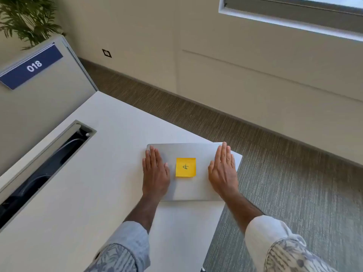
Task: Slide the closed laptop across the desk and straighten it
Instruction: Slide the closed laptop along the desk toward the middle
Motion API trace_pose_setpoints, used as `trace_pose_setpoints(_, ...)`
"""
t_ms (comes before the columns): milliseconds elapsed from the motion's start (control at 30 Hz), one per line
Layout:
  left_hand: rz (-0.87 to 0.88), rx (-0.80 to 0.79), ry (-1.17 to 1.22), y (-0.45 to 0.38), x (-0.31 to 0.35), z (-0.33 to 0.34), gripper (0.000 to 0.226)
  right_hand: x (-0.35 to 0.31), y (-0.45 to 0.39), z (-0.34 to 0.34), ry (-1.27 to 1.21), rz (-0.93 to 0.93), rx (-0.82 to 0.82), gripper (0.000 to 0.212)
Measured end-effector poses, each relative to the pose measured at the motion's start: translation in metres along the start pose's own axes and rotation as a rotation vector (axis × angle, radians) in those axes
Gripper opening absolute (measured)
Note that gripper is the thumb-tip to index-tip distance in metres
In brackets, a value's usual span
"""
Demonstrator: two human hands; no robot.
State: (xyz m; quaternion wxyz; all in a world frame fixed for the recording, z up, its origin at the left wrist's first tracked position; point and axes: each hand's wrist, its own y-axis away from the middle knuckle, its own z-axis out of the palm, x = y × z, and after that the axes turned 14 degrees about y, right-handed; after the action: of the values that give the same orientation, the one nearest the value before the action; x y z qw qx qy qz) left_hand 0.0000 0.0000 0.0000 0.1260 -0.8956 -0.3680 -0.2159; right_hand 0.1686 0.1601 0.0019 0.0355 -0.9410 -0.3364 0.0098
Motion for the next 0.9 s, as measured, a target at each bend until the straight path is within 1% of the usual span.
trace_pose_setpoints(133,-0.117,0.003,0.022,-0.002,-0.008,-0.005,0.068,0.01,0.003,0.001,0.002,0.122,-0.074,0.064)
trace_pose_setpoints(233,-0.156,-0.006,0.018,-0.005,-0.01,-0.002,0.069,0.008,0.002,0.0,0.012,0.144,-0.127,0.066)
trace_pose_setpoints(367,-0.208,-0.015,-0.062,-0.002,-0.005,-0.002,0.065,0.007,-0.001,-0.007,0.124,0.159,-0.192,0.064)
trace_pose_setpoints(433,-0.232,-0.021,-0.105,-0.001,0.0,-0.005,0.061,0.007,0.0,-0.01,0.155,0.157,-0.195,0.06)
trace_pose_setpoints(533,-0.248,-0.016,-0.14,0.0,0.003,-0.008,0.056,0.005,0.002,-0.013,0.103,0.172,-0.214,0.06)
trace_pose_setpoints(667,-0.29,-0.03,-0.135,0.0,0.006,-0.009,0.062,0.003,0.004,-0.015,0.052,0.183,-0.225,0.06)
trace_pose_setpoints(800,-0.379,-0.027,-0.105,-0.003,0.013,-0.011,0.071,0.001,0.003,-0.016,0.036,0.218,-0.224,0.061)
trace_pose_setpoints(900,-0.46,-0.028,-0.012,-0.009,0.017,-0.012,0.073,-0.002,0.003,-0.016,0.025,0.249,-0.226,0.061)
